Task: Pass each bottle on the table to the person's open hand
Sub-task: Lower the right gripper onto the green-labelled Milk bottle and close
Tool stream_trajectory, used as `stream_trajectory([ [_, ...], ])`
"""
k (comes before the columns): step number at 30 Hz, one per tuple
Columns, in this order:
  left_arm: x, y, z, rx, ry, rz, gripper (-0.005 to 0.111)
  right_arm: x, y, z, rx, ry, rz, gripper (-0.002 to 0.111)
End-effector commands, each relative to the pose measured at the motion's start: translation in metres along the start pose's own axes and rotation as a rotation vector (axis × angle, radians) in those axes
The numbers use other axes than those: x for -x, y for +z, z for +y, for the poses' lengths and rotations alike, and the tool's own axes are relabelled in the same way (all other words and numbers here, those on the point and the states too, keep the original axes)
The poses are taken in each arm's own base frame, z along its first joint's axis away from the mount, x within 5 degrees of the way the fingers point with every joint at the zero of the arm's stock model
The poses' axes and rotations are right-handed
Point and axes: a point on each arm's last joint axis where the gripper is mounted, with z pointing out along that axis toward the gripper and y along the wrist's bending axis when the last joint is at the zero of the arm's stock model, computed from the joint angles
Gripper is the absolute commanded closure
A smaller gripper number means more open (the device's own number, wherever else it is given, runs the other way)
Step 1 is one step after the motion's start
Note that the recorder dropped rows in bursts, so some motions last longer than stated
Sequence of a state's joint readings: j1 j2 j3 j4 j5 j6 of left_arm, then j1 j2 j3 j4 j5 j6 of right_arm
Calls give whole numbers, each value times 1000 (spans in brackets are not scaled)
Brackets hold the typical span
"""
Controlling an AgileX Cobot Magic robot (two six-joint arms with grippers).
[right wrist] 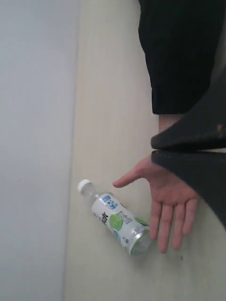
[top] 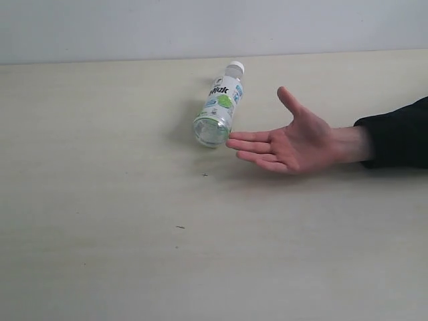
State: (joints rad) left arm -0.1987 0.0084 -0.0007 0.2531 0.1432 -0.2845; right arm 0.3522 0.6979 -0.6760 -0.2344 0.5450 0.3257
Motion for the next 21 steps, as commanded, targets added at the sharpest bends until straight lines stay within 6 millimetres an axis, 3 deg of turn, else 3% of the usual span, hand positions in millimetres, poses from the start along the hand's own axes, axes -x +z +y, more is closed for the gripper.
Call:
stream_trajectory([
  [1,0,0,0,2,-9,1,107,47,82,27,103,-11,191,100],
  [2,0,0,0,2,-9,1,107,63,116,38,149,-2,235,92],
  [3,0,0,0,2,-9,1,107,68,136,43,171,10,263,87],
  [4,0,0,0,2,-9,1,107,72,177,52,196,35,323,77],
  [6,0,0,0,2,-9,1,107,78,227,62,223,48,365,60],
  [9,0,0,0,2,-9,1,107,79,265,66,221,66,358,51],
  [14,0,0,0,2,-9,1,107,55,312,69,183,185,452,31],
  [17,0,0,0,2,-9,1,107,54,328,74,192,192,451,18],
  [21,0,0,0,2,-9,1,107,54,342,80,190,228,444,15],
])
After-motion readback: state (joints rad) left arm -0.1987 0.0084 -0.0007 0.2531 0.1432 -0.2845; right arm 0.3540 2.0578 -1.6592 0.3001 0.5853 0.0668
